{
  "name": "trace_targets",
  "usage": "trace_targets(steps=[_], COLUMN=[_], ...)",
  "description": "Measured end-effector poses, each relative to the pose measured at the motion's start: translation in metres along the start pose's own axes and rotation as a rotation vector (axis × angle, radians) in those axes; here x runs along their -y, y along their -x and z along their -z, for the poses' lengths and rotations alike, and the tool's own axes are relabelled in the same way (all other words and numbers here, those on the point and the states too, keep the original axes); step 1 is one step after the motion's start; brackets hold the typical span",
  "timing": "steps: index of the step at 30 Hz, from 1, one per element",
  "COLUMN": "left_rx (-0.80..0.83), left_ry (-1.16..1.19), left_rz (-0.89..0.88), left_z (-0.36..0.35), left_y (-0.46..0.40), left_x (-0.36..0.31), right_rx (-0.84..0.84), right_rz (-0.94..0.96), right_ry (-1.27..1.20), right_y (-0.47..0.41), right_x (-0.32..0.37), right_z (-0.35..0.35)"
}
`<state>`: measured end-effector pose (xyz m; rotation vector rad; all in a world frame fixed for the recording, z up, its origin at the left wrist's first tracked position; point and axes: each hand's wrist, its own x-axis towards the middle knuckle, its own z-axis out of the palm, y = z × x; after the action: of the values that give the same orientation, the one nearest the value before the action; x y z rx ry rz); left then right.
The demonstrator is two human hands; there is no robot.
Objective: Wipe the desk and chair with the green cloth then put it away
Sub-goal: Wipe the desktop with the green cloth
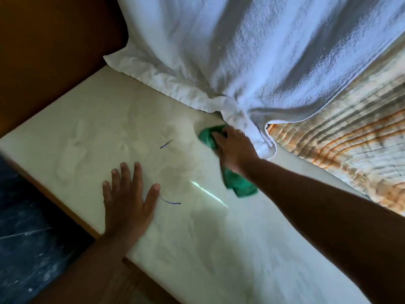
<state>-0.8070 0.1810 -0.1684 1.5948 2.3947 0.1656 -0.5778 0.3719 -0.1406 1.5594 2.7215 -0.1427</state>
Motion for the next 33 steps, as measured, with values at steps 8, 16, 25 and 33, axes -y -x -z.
trace_targets(steps=[8, 16, 25, 33], left_rx=[-0.062, -0.065, -0.063, -0.082], left_ry=[-0.174, -0.121, -0.120, -0.129], left_rz=[0.101, 0.082, 0.083, 0.086], left_z=[0.016, 0.015, 0.015, 0.012], left_y=[-0.059, -0.063, -0.062, -0.062], left_x=[0.050, 0.053, 0.053, 0.053], right_rx=[0.102, 0.028, 0.038, -0.072], right_rz=[0.158, -0.022, 0.232, 0.018], right_ry=[-0.063, -0.004, -0.201, -0.177], right_y=[0.096, 0.005, 0.066, -0.030], right_x=[0.020, 0.028, -0.008, 0.011], right_z=[-0.004, -0.017, -0.018, -0.014])
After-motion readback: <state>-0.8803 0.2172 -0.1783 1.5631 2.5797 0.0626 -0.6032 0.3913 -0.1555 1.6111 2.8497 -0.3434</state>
